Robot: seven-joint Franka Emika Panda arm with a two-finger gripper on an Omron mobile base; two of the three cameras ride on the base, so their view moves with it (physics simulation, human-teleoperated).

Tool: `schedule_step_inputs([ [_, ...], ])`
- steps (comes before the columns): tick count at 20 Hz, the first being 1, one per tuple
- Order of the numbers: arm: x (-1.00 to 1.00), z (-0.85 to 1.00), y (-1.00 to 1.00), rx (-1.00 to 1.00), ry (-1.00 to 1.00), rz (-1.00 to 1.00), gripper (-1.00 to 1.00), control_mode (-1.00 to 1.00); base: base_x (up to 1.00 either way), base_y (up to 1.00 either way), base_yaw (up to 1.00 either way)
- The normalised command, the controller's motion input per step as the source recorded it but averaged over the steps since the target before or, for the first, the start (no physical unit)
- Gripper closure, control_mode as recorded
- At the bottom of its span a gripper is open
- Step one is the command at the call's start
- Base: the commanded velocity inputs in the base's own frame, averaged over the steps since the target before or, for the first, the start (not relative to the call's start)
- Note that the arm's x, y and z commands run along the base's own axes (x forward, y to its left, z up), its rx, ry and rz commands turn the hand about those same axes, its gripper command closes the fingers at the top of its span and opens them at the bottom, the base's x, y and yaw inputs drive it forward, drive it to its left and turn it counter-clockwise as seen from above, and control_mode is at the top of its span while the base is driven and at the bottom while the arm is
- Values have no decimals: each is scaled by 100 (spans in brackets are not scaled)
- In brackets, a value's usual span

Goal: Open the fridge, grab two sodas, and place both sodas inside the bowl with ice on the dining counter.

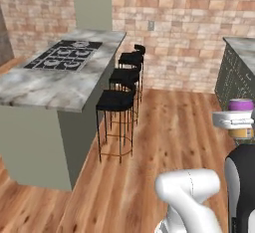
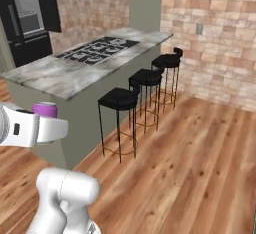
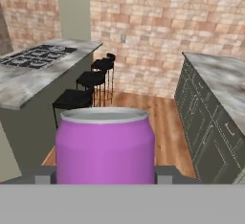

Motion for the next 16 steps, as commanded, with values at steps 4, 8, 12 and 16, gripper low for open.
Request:
schedule_step_inputs([
  [4, 0, 0, 0, 0, 0, 0, 100, 100, -18, -100, 0],
  [8, 0, 0, 0, 0, 0, 0, 100, 100, -19, -100, 0],
  [12, 0, 0, 0, 0, 0, 0, 100, 100, -10, -100, 0],
  [16, 0, 0, 0, 0, 0, 0, 100, 100, -6, -100, 0],
])
